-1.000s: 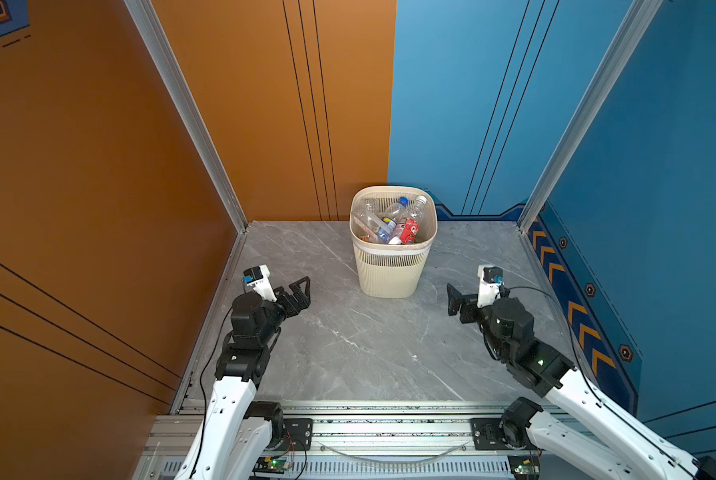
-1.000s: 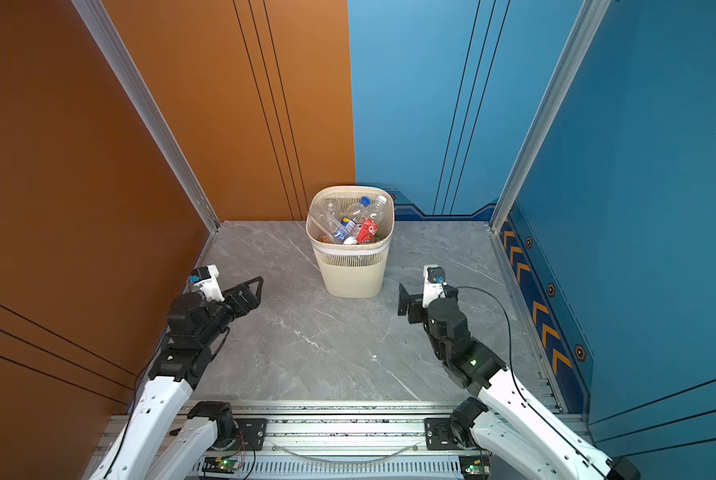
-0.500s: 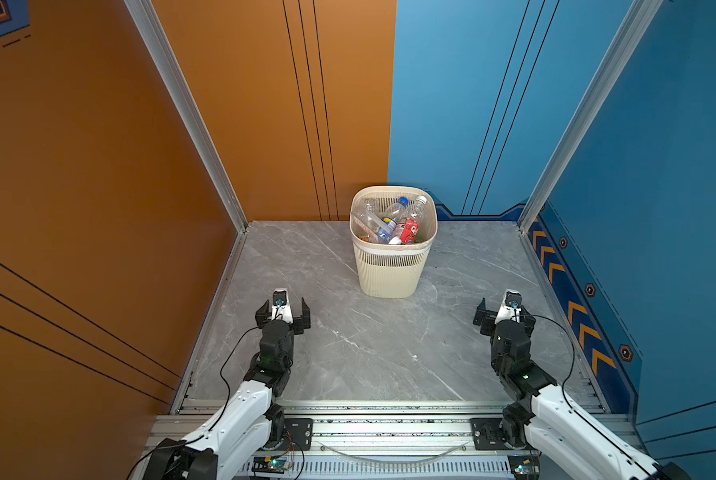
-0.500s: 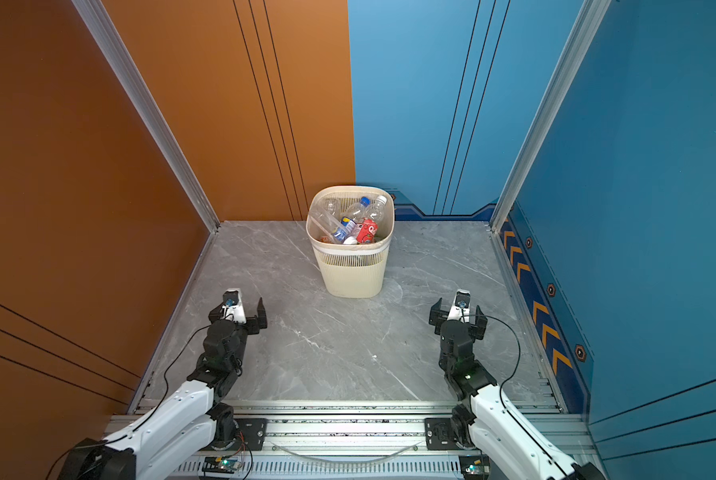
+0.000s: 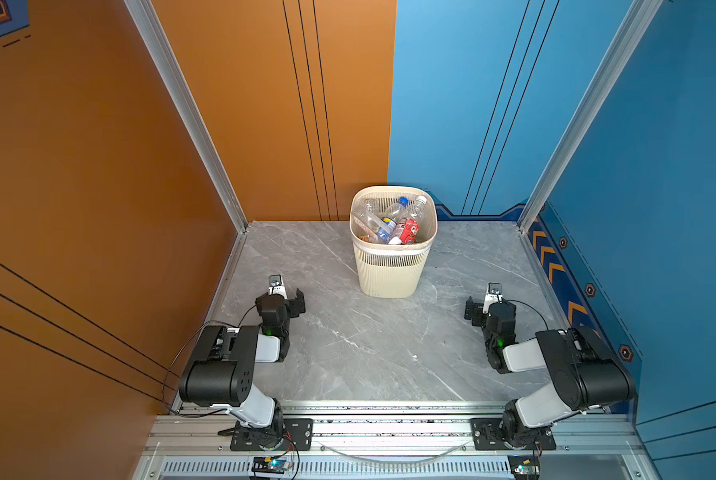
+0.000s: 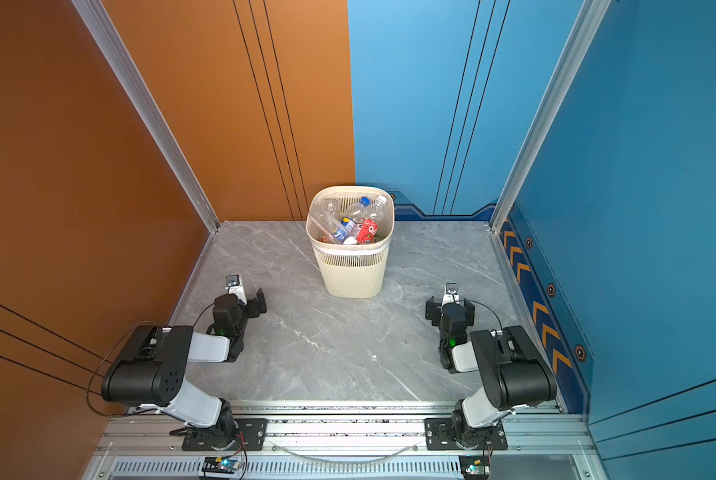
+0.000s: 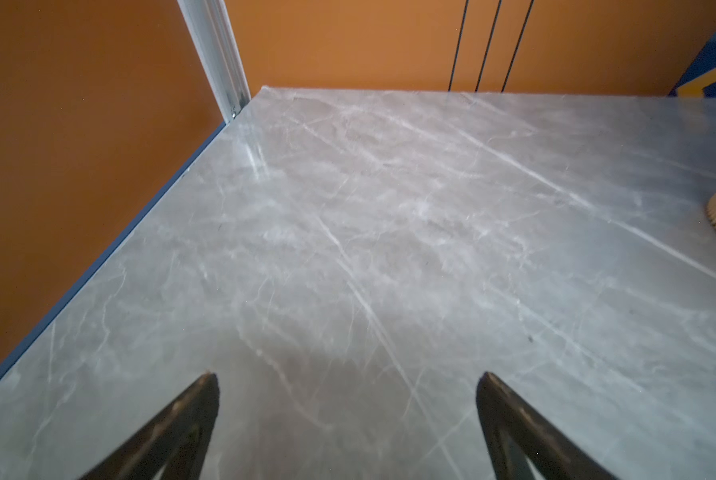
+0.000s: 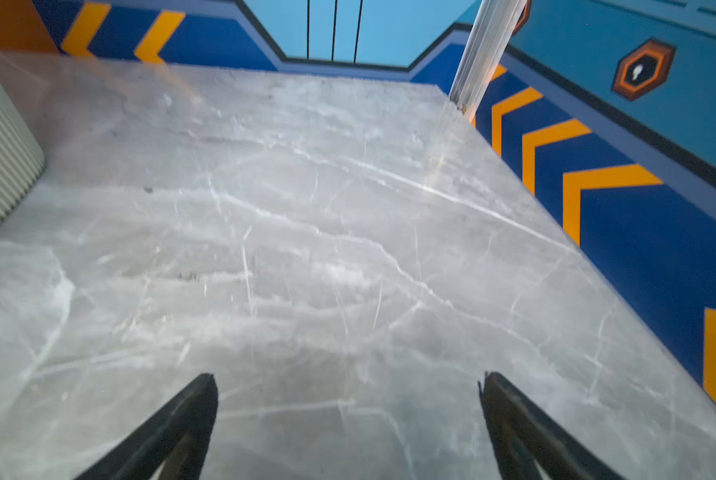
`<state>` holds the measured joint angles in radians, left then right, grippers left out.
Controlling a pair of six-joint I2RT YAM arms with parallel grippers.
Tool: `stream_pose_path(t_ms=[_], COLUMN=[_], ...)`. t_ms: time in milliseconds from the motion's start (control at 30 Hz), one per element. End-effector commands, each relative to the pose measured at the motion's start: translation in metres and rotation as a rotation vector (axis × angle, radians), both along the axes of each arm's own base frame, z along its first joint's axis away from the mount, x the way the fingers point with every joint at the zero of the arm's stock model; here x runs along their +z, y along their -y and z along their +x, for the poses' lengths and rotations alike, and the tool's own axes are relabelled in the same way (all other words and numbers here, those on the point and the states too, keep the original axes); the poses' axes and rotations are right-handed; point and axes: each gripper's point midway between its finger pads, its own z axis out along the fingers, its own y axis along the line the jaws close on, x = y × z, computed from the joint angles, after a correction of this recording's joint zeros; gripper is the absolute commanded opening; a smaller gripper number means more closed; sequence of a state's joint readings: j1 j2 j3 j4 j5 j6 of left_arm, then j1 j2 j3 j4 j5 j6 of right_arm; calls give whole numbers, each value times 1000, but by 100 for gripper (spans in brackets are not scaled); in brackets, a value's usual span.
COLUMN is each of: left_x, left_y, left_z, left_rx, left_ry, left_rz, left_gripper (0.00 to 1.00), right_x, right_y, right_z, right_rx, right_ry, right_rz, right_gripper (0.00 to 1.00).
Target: Put the plastic bottles in the bin
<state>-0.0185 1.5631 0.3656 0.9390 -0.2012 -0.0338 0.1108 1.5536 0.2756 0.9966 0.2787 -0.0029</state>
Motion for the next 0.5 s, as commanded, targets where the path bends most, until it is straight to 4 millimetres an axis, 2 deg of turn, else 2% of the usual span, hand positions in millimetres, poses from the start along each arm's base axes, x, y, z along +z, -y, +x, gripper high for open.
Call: stream_pose_path(t_ms=[0, 467], left_x=[1, 1], left_y=[7, 7], left_z=[3, 2], left_rx=[-30, -32], left_ry=[-9, -10], left_rz=[25, 23], left_gripper=[98, 98], right_x=[17, 15], right_y=[3, 1], right_z=[17, 21], right_rx=[-3, 38], right_ry=[15, 8], right_rz=[47, 79], right_gripper=[99, 99])
